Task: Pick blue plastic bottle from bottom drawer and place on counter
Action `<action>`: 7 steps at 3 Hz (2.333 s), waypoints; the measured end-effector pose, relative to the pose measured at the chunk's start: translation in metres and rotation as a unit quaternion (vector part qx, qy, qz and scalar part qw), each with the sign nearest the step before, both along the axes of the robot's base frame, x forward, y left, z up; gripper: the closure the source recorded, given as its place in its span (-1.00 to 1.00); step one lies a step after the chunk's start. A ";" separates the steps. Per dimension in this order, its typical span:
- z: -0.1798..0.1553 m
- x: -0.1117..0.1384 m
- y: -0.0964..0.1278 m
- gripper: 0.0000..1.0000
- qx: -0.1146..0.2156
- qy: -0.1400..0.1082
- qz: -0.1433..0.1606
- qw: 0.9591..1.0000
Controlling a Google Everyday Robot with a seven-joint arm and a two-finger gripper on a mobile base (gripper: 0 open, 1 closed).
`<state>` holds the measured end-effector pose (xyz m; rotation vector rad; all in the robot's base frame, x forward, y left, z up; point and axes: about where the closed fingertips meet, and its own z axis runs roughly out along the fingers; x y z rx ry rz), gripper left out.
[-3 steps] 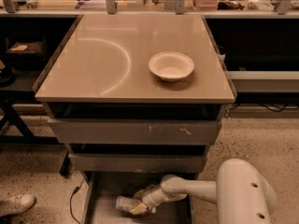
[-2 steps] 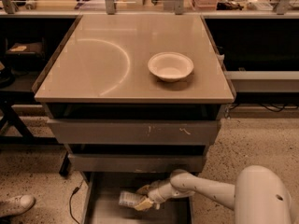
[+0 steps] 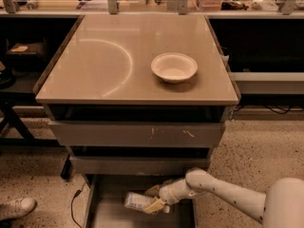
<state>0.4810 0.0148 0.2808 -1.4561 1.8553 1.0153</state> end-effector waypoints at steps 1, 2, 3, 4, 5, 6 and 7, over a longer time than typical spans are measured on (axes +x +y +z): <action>0.001 -0.001 -0.001 1.00 0.001 0.000 0.001 1.000; 0.018 -0.006 -0.004 1.00 -0.014 -0.002 0.009 1.000; 0.051 -0.020 -0.017 1.00 -0.053 0.004 0.001 0.999; 0.099 -0.045 -0.015 1.00 -0.084 0.006 -0.004 0.996; 0.155 -0.068 -0.009 1.00 -0.114 -0.020 0.003 0.993; 0.155 -0.068 -0.009 1.00 -0.113 -0.020 0.003 0.993; 0.181 -0.081 -0.016 1.00 -0.118 -0.019 0.011 0.993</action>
Offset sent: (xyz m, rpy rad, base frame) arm -0.0111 -0.0137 0.0476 -0.0825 -0.0177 0.0407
